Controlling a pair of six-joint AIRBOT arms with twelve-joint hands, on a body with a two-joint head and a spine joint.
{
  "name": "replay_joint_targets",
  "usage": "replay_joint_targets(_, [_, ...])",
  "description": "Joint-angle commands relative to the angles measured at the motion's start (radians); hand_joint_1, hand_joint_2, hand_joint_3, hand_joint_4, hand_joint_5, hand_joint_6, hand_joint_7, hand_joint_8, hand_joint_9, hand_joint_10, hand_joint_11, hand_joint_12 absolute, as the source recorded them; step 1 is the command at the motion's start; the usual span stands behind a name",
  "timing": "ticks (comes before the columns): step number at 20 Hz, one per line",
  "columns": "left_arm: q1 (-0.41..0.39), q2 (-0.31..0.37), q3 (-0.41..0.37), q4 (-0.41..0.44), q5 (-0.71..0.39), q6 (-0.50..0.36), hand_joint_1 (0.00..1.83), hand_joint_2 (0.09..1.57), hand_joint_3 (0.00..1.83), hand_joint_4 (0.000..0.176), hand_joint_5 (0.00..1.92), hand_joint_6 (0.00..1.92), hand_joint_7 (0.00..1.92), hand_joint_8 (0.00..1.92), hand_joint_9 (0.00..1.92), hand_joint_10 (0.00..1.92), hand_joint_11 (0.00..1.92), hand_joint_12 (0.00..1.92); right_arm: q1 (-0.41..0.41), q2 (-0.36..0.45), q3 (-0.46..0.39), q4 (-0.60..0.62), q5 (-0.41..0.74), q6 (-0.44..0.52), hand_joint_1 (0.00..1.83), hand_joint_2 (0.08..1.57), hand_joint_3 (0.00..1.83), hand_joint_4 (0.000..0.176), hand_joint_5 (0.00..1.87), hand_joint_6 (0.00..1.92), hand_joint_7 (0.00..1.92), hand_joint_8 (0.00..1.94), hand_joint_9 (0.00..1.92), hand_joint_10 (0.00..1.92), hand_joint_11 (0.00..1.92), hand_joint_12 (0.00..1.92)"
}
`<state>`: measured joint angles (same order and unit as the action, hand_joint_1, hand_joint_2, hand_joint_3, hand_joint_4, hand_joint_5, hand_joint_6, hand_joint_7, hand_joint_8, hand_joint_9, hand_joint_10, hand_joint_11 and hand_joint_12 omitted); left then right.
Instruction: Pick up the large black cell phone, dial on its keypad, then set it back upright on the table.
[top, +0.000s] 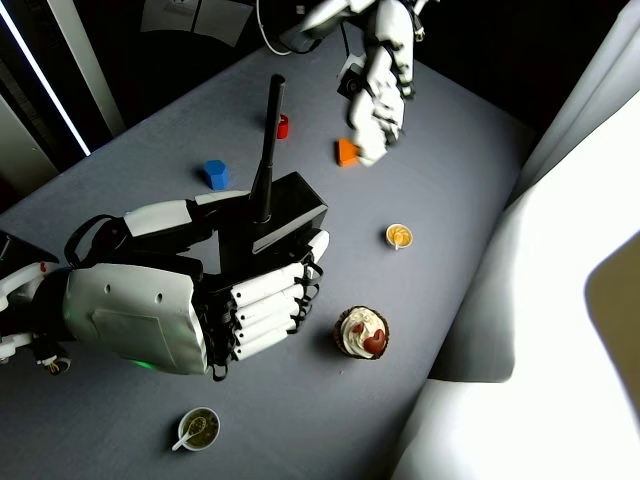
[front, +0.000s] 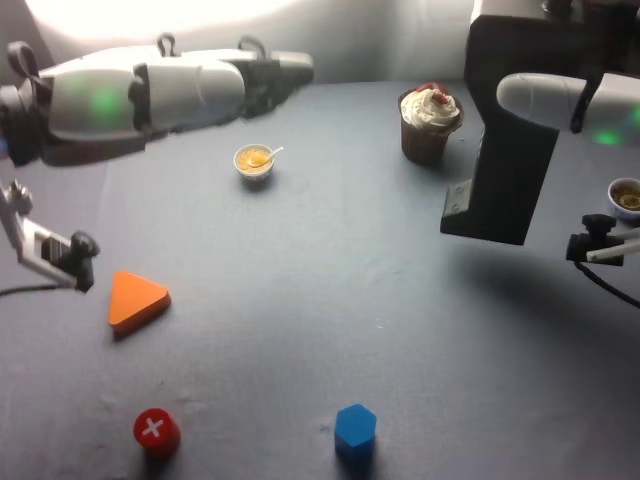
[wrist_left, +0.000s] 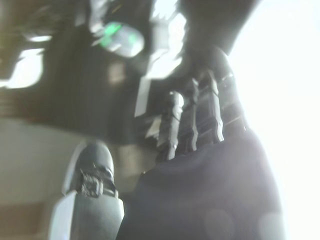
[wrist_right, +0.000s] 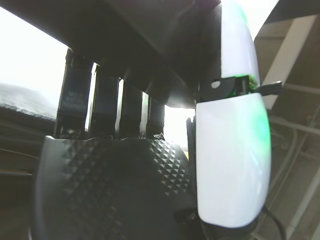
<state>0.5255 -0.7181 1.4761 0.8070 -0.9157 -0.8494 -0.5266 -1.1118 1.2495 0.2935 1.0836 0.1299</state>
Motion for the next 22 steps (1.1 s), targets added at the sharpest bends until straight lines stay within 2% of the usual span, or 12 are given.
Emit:
replay_joint_targets(1, [-0.018,0.008,-0.008,-0.077,-0.102,-0.012,0.03,1.17,0.0,0.035,0.16,0.0,0.12,0.0,0.06,0.0,0.0,0.1,0.004,0.014,0.006,-0.005,0.148,0.04,1.48,1.12,0.0,0.0,0.94,0.98,0.88,0.96,0.9,1.13,0.81,1.6])
replay_joint_targets(6, [-0.004,0.009,-0.032,-0.111,-0.106,-0.021,0.01,1.17,0.0,0.064,0.16,0.0,0.13,0.0,0.1,0.0,0.0,0.24,-0.034,0.01,0.044,-0.055,0.173,0.161,1.48,1.12,0.0,0.0,0.92,0.99,0.89,0.94,0.88,1.18,0.82,1.61])
replay_joint_targets(8, [-0.002,0.012,-0.036,-0.146,-0.092,-0.038,0.0,1.17,0.0,0.058,0.14,0.0,0.13,0.0,0.11,0.0,0.0,0.27,-0.05,0.009,0.061,-0.058,0.181,0.196,1.49,1.11,0.0,0.0,0.96,0.89,0.93,0.91,0.92,1.12,0.82,1.6])
replay_joint_targets(10, [0.018,0.013,-0.033,-0.195,-0.088,-0.039,0.0,1.18,0.0,0.055,0.12,0.0,0.13,0.0,0.11,0.0,0.0,0.28,-0.064,0.0,0.086,-0.058,0.19,0.225,1.38,1.12,0.0,0.0,0.97,0.98,0.93,0.95,0.92,1.24,0.83,1.28])
replay_joint_targets(11, [0.024,0.012,-0.033,-0.218,-0.088,-0.038,0.0,1.18,0.0,0.053,0.11,0.0,0.14,0.0,0.11,0.0,0.0,0.28,-0.069,-0.006,0.099,-0.058,0.192,0.237,1.37,1.12,0.0,0.0,0.96,0.99,0.91,0.99,0.9,1.27,0.82,1.27])
replay_joint_targets(12, [0.026,0.012,-0.033,-0.217,-0.087,-0.038,0.0,1.19,0.0,0.05,0.12,0.0,0.16,0.01,0.13,0.01,0.0,0.31,-0.073,-0.01,0.113,-0.058,0.193,0.251,1.46,1.12,0.0,0.0,0.96,0.92,0.88,1.0,0.91,1.14,0.82,1.54])
replay_joint_targets(13, [0.024,0.012,-0.029,-0.215,-0.086,-0.038,0.0,1.19,0.0,0.049,0.12,0.0,0.16,0.0,0.13,0.0,0.0,0.33,-0.077,-0.015,0.13,-0.059,0.193,0.269,1.48,1.12,0.0,0.0,0.96,0.91,0.86,1.03,0.89,1.13,0.81,1.59])
replay_joint_targets(16, [0.032,0.009,-0.023,-0.211,-0.084,-0.04,0.0,1.19,0.0,0.054,0.12,0.0,0.15,0.0,0.13,0.0,0.0,0.33,-0.083,-0.026,0.178,-0.083,0.194,0.32,1.37,1.13,0.0,0.0,0.97,1.0,0.92,0.97,0.87,1.28,0.79,1.33])
replay_joint_targets(17, [0.036,0.008,-0.023,-0.212,-0.084,-0.04,0.0,1.19,0.0,0.056,0.11,0.0,0.14,0.0,0.11,0.0,0.0,0.3,-0.084,-0.027,0.19,-0.096,0.194,0.338,1.46,1.12,0.0,0.0,0.97,0.92,0.91,0.96,0.87,1.19,0.79,1.57])
replay_joint_targets(18, [0.037,0.007,-0.024,-0.212,-0.084,-0.04,0.0,1.19,0.0,0.057,0.11,0.0,0.14,0.0,0.11,0.0,0.0,0.3,-0.085,-0.028,0.196,-0.102,0.194,0.349,1.39,1.12,0.0,0.0,0.98,0.96,0.93,0.96,0.88,1.26,0.78,1.4])
replay_joint_targets(19, [0.039,0.006,-0.025,-0.212,-0.083,-0.04,0.01,1.19,0.0,0.058,0.12,0.0,0.14,0.0,0.12,0.0,0.0,0.32,-0.086,-0.029,0.204,-0.11,0.194,0.37,1.47,1.11,0.0,0.0,0.96,0.93,0.94,0.9,0.91,1.15,0.82,1.55])
replay_joint_targets(22, [0.045,0.001,-0.023,-0.218,-0.083,-0.041,0.0,1.19,0.0,0.059,0.11,0.0,0.12,0.0,0.11,0.0,0.0,0.25,-0.093,-0.032,0.217,-0.144,0.194,0.401,1.37,1.13,0.0,0.0,0.97,0.99,0.9,1.01,0.87,1.3,0.82,1.33])
